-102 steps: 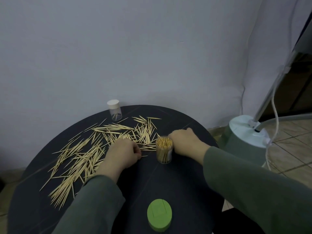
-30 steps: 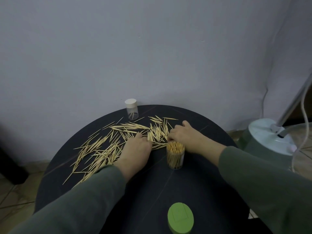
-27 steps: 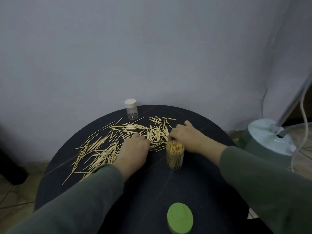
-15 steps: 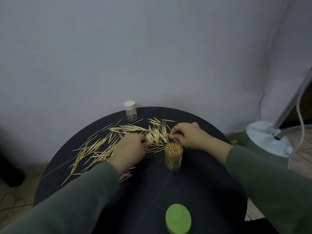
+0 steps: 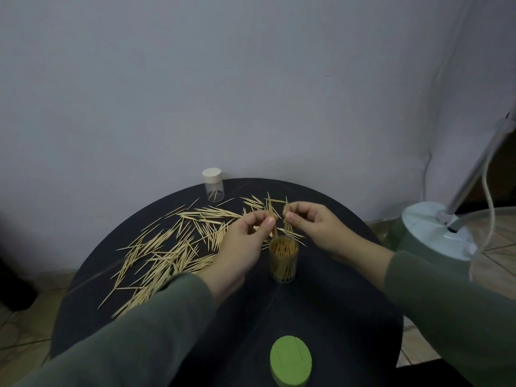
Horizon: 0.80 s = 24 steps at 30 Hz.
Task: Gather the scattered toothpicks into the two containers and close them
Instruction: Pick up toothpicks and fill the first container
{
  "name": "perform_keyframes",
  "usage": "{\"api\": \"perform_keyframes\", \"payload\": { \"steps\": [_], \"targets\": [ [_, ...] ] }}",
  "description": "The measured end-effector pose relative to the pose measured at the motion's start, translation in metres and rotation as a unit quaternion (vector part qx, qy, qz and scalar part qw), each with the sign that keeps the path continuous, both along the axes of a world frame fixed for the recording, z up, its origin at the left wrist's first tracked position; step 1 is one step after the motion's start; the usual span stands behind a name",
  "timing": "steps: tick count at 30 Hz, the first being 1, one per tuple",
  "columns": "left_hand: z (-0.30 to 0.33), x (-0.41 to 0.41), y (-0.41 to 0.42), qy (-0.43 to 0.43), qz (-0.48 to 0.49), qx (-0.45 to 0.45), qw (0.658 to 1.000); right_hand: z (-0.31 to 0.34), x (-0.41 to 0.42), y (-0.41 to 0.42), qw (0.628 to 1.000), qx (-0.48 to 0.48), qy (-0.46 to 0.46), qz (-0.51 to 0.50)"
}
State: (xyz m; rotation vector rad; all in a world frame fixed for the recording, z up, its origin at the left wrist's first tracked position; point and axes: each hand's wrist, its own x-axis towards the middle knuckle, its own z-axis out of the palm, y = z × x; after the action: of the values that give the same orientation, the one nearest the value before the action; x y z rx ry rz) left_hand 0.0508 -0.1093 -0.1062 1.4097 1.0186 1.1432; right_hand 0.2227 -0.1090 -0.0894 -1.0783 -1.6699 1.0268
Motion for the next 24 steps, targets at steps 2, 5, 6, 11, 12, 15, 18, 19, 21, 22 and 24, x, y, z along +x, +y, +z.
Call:
{"api": "perform_keyframes", "payload": {
  "steps": [2, 5, 6, 11, 12, 15, 18, 19, 21, 22, 24],
  "targets": [
    [-0.003, 0.001, -0.001, 0.014, -0.006, 0.000, 1.000, -0.004, 0.004, -0.001, 1.000, -0.007, -0.017, 0.001],
    [-0.006, 0.000, -0.001, 0.036, -0.016, -0.007, 0.999, -0.010, 0.008, -0.003, 1.000, -0.019, -0.009, -0.006],
    [-0.008, 0.000, -0.001, 0.044, -0.014, -0.011, 0.999, -0.013, 0.008, -0.003, 1.000, -0.023, 0.002, -0.007],
    [-0.012, -0.004, 0.001, 0.049, -0.034, -0.015, 0.998, -0.018, 0.008, -0.007, 0.999, -0.040, 0.026, -0.002],
    [-0.012, -0.005, 0.002, 0.043, -0.038, -0.020, 0.998, -0.018, 0.008, -0.007, 0.999, -0.043, 0.020, -0.001],
    [-0.013, -0.004, 0.003, 0.015, -0.043, -0.027, 0.999, -0.017, 0.009, -0.008, 0.999, -0.052, -0.015, 0.000],
    [-0.015, -0.002, 0.000, -0.017, -0.043, -0.039, 0.998, -0.020, 0.012, -0.007, 0.997, -0.064, -0.035, 0.009],
    [-0.015, -0.001, -0.001, -0.023, -0.046, -0.047, 0.998, -0.020, 0.012, -0.007, 0.997, -0.065, -0.040, 0.009],
    [-0.015, -0.001, -0.002, -0.014, -0.046, -0.061, 0.997, -0.019, 0.016, -0.004, 0.997, -0.054, -0.062, 0.007],
    [-0.015, -0.001, -0.002, -0.007, -0.044, -0.063, 0.997, -0.019, 0.017, -0.002, 0.996, -0.042, -0.081, 0.007],
    [-0.013, -0.003, -0.002, 0.008, -0.041, -0.057, 0.998, -0.019, 0.021, 0.000, 0.993, -0.020, -0.115, 0.011]
  ]
}}
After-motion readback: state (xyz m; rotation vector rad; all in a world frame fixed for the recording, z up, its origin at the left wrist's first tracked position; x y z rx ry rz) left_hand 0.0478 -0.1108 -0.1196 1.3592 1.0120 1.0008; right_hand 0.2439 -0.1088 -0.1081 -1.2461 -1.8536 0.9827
